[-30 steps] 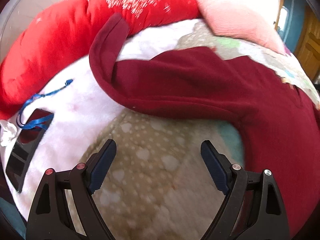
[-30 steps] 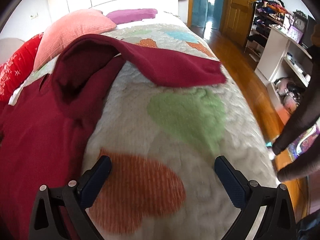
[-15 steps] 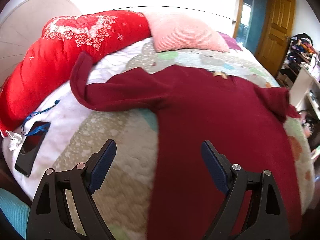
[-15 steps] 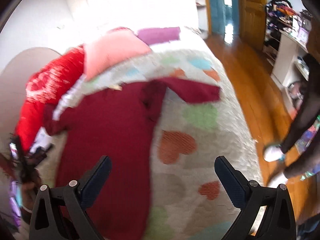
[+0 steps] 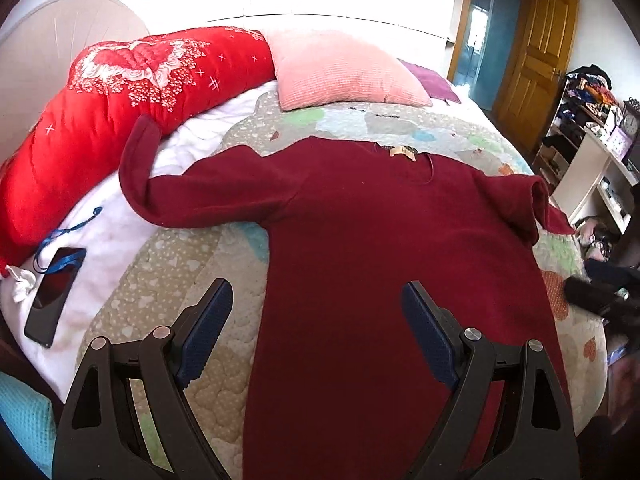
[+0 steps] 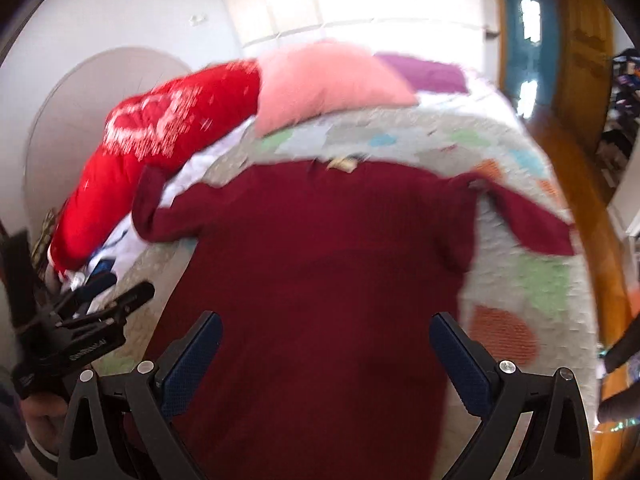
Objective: Fold small clothes
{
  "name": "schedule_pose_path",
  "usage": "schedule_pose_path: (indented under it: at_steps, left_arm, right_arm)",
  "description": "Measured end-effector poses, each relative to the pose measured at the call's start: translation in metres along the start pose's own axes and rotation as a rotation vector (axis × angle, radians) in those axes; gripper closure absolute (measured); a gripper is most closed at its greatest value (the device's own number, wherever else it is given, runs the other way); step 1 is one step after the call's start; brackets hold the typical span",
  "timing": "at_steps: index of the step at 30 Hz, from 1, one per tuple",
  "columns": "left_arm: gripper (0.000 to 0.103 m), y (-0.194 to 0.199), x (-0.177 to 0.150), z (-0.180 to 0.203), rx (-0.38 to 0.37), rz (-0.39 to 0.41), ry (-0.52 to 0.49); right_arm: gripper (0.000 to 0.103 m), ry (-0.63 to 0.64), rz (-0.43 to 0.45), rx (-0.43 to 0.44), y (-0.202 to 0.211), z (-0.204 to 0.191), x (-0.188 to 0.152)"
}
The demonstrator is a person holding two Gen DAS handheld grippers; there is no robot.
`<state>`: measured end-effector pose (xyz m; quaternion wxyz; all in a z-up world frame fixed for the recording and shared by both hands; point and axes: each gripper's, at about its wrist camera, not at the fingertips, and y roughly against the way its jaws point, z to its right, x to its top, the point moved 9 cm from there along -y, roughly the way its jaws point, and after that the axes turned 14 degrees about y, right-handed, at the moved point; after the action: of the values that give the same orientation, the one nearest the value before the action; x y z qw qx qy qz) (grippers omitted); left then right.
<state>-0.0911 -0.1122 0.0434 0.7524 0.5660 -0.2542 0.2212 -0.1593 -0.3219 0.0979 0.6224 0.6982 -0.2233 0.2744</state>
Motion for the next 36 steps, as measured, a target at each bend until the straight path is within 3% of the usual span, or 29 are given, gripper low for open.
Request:
schedule_pose_path:
  at_steps: [5, 15, 36]
  left_arm:
    - [0.016, -0.011, -0.003, 0.005, 0.002, -0.017, 0.009]
    - [0.016, -0.034, -0.012, 0.009, 0.02, -0.034, -0.006]
    - [0.016, -0.045, -0.006, 0.014, 0.017, -0.021, 0.002]
  right_arm:
    - [0.0, 0.055, -0.056, -0.039, -0.029, -0.007, -0.011]
    - [0.0, -0.04, -0.051, -0.068, -0.05, 0.013, -0.016]
    - [0.0, -0.065, -0.043, -0.127, -0.057, 0.028, -0.012]
